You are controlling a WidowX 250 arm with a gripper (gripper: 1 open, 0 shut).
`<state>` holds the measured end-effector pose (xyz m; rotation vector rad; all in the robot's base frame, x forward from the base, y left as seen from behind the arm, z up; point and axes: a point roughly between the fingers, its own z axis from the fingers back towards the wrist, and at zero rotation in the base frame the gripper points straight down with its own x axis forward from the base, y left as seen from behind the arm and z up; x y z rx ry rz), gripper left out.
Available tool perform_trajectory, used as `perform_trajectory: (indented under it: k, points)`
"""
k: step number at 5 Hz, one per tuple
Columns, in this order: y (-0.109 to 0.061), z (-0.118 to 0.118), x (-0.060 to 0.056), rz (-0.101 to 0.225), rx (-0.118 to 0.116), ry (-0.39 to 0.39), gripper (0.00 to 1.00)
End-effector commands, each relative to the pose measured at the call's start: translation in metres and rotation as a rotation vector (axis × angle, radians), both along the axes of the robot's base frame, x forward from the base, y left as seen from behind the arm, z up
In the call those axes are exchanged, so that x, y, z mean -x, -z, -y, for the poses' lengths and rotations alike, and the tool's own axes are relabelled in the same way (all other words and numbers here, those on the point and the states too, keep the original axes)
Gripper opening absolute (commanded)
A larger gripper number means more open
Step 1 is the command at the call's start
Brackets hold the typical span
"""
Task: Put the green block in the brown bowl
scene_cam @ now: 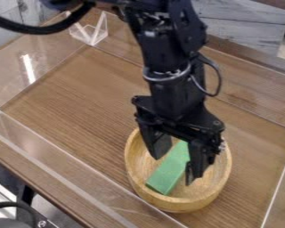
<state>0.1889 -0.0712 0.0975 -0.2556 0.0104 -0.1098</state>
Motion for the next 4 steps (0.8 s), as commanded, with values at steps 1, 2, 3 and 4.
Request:
perform_trajectory:
  k: [1,2,3,4]
  points:
    - [-0.012,-0.008,-0.013,0.048,0.006,-0.009,1.00]
    - [-0.014,-0.016,-0.017,0.050,0.003,-0.019,1.00]
    - [-0.018,-0.027,-0.022,0.053,0.000,-0.031,1.00]
    - [-0.021,-0.040,-0.026,0.055,-0.004,-0.044,1.00]
